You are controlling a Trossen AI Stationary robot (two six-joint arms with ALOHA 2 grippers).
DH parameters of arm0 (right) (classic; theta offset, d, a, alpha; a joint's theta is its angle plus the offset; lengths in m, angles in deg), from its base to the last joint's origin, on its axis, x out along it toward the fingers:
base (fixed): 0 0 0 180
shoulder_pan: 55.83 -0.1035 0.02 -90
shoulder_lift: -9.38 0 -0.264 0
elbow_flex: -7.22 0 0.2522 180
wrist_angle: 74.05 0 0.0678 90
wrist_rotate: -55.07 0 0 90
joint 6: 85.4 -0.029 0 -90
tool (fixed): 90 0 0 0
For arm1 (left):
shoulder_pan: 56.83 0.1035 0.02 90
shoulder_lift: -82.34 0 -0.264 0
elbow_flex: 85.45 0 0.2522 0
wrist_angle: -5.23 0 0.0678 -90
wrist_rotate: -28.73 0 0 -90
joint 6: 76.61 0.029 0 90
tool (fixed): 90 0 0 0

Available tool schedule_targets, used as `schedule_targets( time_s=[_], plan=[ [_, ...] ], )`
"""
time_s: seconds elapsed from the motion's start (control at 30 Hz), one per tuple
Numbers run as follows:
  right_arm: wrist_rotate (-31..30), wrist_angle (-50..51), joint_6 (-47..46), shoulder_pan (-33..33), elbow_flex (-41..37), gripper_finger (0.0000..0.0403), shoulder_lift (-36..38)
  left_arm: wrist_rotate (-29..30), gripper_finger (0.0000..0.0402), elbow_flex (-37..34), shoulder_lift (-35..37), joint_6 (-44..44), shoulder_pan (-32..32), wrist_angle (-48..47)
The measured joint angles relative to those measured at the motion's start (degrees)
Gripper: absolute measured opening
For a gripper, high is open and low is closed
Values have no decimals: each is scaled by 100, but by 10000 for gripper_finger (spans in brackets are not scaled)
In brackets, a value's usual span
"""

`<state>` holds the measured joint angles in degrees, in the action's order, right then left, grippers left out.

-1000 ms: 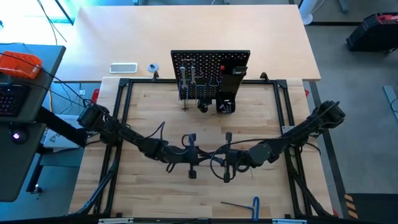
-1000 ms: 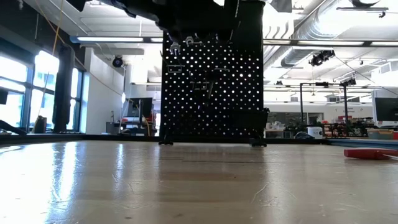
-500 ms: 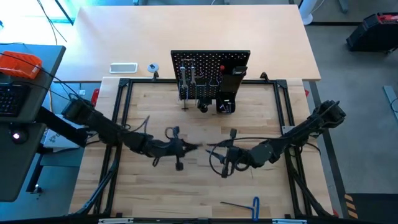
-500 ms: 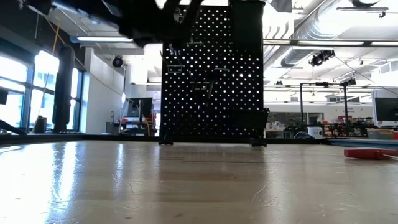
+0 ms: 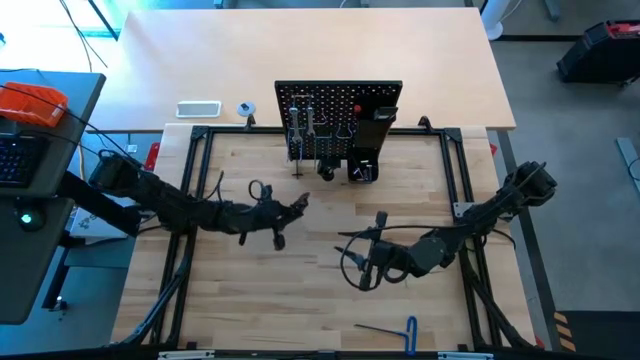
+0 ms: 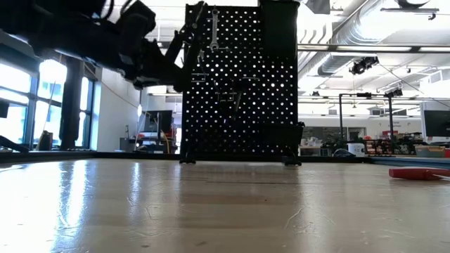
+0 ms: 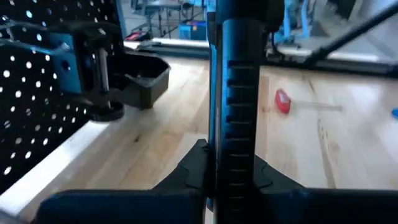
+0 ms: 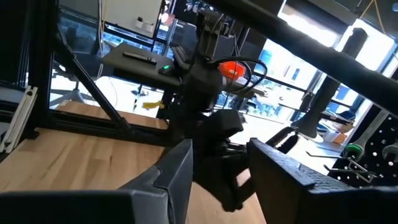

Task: Hang tools onto peg board
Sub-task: Hang the black wire cutter onto the peg board

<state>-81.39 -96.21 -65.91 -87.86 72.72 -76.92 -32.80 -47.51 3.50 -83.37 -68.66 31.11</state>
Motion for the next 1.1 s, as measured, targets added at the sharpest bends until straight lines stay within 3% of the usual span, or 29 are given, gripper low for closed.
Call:
schedule_targets(
  time_s=[0.27,0.43,0.77,1.1],
  plan=[
    [-25,10,-53,-4,0,149,0,-1347,25,-68,-40,79,1178,449],
    [-30,70,-56,-28,0,149,0,-1834,25,-68,-40,-16,1689,626],
    [-34,231,-114,-24,0,149,-2,-2489,25,-33,-40,-65,2311,829],
    [-32,236,-106,13,0,149,-4,-2648,25,-33,-45,-66,2559,775]
  ],
)
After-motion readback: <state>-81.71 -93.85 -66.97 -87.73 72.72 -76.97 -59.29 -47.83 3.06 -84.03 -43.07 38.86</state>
